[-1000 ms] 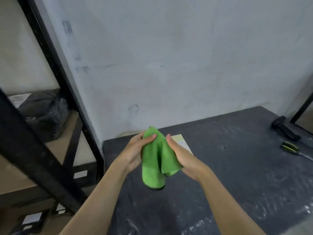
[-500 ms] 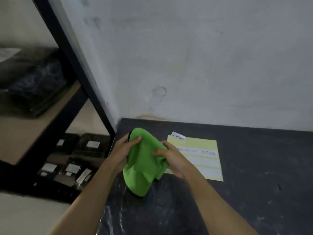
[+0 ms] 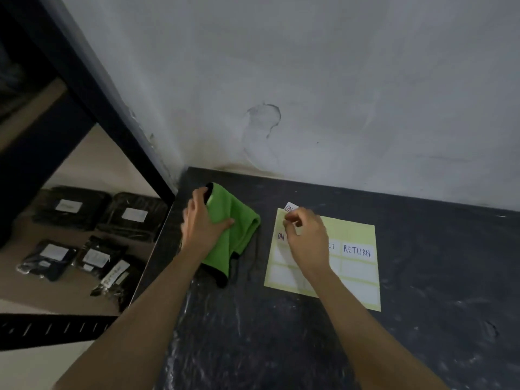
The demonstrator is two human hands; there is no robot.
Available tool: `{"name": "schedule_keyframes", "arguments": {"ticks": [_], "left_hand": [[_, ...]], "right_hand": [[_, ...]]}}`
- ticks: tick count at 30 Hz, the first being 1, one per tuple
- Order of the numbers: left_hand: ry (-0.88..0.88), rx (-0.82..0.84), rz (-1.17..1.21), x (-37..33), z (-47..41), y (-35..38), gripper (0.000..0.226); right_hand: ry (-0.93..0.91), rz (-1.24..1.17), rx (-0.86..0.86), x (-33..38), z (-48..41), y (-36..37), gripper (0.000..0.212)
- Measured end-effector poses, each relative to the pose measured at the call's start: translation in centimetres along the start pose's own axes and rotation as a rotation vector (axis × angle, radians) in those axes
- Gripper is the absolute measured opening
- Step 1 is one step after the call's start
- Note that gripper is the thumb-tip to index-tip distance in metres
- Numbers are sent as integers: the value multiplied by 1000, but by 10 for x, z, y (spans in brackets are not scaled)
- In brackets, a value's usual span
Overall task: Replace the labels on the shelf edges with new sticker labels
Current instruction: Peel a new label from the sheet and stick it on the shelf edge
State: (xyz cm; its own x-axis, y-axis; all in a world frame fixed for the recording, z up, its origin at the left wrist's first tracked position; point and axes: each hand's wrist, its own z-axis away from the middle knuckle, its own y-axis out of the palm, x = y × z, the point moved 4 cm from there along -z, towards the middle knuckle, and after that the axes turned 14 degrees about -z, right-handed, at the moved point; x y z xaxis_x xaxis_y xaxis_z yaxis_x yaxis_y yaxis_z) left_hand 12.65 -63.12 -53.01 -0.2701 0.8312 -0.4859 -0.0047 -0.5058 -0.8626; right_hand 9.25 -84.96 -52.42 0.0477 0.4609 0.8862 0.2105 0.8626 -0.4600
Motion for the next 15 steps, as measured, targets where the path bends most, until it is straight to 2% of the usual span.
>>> {"name": "schedule_keyframes", "arguments": {"ticks": [2,3,6,9,11,15], "left_hand": [[38,-212,-169,-10,13,0,84],[101,-247,-253,-16,18,3,84],[339,-213,-380,-38,33,20,67],[513,-191,-341,-54,48,38,38],[556,-113,-296,-60,51,51,30],[485,-24,-353,-66,29,63,39]], "right_hand": [[-17,69,19,-11,4,-7,8],[-26,92,47,-15,6,-8,11],[-61,126,139,-23,11,-5,23],[-93,159,170,-26,12,-1,30],[-102,178,182,-28,9,1,33],[-139,128,148,-35,9,1,31]]}}
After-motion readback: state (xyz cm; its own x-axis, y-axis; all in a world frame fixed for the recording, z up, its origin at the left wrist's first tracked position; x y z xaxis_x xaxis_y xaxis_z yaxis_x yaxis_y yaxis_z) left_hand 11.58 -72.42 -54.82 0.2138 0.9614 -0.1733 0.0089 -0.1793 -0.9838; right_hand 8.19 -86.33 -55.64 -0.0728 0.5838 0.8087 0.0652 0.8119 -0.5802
